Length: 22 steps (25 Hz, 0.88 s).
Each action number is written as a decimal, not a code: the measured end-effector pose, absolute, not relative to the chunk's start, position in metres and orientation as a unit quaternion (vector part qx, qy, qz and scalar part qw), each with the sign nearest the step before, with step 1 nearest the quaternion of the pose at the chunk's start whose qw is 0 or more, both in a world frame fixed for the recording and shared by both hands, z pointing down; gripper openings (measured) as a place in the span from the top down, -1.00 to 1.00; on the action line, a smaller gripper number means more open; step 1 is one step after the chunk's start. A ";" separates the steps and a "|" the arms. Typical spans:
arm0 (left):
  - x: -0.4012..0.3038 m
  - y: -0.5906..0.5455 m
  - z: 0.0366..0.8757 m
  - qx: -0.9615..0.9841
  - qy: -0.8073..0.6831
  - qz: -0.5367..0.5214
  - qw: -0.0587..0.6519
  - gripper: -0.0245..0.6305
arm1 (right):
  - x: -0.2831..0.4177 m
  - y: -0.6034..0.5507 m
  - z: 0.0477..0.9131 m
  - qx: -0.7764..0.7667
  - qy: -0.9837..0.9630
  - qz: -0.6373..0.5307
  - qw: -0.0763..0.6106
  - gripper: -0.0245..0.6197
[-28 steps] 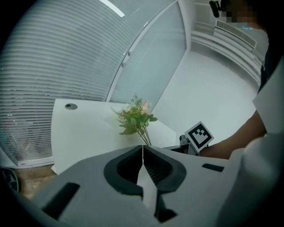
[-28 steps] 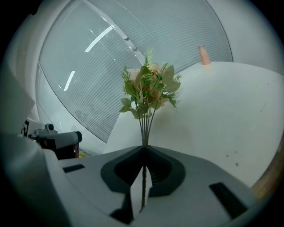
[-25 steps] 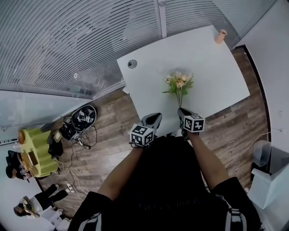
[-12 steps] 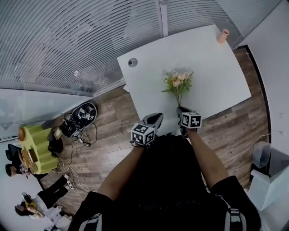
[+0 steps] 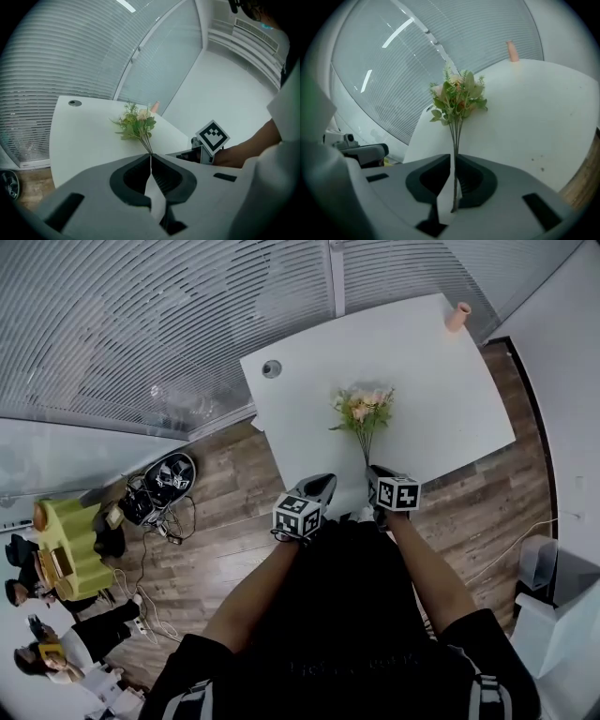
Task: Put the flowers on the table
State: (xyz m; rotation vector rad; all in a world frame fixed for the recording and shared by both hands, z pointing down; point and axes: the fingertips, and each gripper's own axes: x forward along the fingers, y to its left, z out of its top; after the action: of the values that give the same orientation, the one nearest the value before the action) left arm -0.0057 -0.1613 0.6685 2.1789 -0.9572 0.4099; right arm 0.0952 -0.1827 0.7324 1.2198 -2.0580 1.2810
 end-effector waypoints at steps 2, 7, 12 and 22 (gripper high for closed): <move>-0.006 -0.159 0.668 0.846 -0.369 0.159 0.351 0.86 | 0.094 -0.181 0.722 0.435 -0.753 0.449 0.206 0.80; -0.009 -0.156 0.653 0.860 -0.371 0.152 0.317 0.87 | 0.092 -0.178 0.696 0.436 -0.773 0.428 0.170 0.82; -0.014 -0.153 0.638 0.868 -0.370 0.142 0.298 0.87 | 0.089 -0.176 0.665 0.436 -0.795 0.397 0.144 0.82; -0.014 -0.146 0.575 0.892 -0.364 0.100 0.248 0.87 | 0.090 -0.154 0.596 0.437 -0.837 0.310 0.114 0.83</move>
State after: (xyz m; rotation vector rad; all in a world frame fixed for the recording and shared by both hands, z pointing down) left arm -0.0140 -0.1465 0.5748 2.4306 -0.9921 0.2728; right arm 0.0904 -0.1537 0.5961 1.2811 -2.4527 0.9079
